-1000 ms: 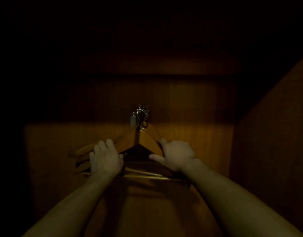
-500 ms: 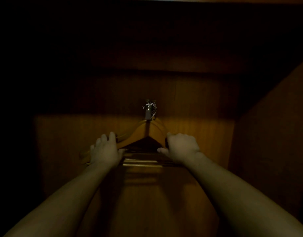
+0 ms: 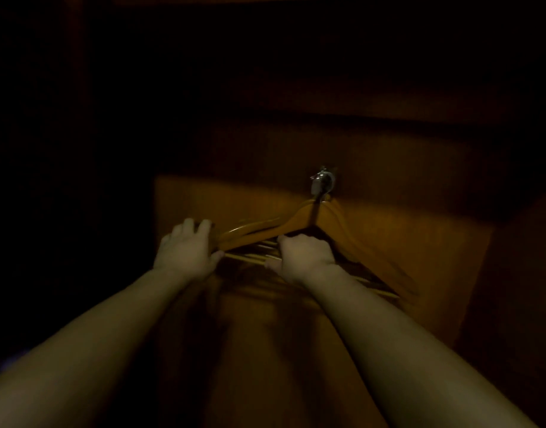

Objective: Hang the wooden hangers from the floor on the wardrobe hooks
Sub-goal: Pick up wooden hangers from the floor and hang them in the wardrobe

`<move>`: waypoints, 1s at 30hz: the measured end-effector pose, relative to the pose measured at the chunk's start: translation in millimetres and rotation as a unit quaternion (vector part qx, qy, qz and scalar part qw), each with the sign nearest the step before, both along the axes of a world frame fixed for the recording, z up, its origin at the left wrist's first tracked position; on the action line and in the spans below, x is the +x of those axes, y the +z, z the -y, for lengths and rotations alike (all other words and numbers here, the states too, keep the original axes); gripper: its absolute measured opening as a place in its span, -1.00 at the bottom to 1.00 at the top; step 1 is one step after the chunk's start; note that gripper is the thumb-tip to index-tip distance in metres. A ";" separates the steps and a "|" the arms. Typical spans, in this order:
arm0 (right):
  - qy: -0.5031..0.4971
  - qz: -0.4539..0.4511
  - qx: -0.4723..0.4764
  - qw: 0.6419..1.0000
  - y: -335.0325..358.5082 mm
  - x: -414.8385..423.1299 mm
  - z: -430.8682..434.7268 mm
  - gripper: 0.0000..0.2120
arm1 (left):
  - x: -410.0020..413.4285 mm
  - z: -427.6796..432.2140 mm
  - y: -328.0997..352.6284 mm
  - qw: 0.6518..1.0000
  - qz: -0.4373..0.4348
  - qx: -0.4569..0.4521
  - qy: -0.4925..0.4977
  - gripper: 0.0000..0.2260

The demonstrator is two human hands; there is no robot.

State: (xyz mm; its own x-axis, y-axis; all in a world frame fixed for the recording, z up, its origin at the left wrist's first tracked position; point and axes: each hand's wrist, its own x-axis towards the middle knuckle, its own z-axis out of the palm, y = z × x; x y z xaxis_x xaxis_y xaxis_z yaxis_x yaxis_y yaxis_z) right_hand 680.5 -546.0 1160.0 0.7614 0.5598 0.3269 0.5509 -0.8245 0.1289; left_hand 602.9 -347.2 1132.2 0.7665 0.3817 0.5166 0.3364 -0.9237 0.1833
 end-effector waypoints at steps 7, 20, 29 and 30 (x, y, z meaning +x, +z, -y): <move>0.135 -0.049 -0.027 0.989 -11.3 -43.4 -60.2 -0.49 | -101.4 -16.8 -13.3 0.992 -0.056 -0.018 0.112 -0.29; 0.427 -0.117 -0.022 0.896 -31.2 -249.1 -215.1 -0.42 | -395.7 -86.7 -20.3 0.912 -0.090 -0.080 0.393 -0.28; 0.541 -0.103 -0.030 0.834 -28.9 -416.6 -293.3 -0.38 | -556.9 -111.8 -18.8 0.861 -0.080 -0.089 0.495 -0.28; 0.549 -0.101 -0.032 0.829 -29.0 -432.9 -299.9 -0.37 | -572.1 -117.1 -19.4 0.858 -0.076 -0.097 0.499 -0.27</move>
State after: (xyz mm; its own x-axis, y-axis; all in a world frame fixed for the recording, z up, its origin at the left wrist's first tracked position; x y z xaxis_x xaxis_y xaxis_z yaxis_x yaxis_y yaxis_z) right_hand 247.7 -246.1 1131.0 -0.1827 0.9630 0.1982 0.9806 0.1929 -0.0335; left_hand 30.7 -230.1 1112.8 0.0616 0.9544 0.2922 0.9753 -0.1198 0.1856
